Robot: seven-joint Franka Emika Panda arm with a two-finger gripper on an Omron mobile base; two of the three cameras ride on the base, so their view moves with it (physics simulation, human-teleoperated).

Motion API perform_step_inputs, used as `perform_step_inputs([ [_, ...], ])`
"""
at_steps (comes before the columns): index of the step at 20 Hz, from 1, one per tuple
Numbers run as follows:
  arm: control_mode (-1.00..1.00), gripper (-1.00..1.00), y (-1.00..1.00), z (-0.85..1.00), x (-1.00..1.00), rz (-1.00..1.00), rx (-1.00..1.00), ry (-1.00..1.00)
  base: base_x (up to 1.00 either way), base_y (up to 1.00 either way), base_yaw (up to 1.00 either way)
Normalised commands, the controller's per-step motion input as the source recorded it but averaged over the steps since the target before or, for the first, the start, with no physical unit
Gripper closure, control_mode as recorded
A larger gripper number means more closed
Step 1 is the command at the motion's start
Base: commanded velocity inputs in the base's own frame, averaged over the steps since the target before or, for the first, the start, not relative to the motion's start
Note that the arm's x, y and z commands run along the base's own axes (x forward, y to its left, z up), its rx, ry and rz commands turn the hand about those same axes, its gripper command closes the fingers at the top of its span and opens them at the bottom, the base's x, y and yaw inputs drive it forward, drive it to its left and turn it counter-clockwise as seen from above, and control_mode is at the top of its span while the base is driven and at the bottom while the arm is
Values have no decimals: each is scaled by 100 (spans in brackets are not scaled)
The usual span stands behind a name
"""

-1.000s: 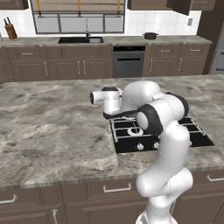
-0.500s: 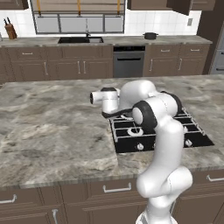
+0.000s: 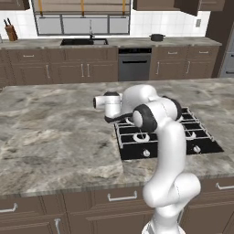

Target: Pick the kettle from the cabinet and place it on a stove burner. Then pick the pot from the counter and place it on another stove burner. Finally, turn both burners on.

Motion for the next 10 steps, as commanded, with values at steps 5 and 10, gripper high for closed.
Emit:
perform_step_inputs([
  [5, -100, 100, 0, -17, 36, -1, 0, 0, 0, 0, 0],
  [10, -100, 100, 0, -16, 36, -1, 0, 0, 0, 0, 0],
])
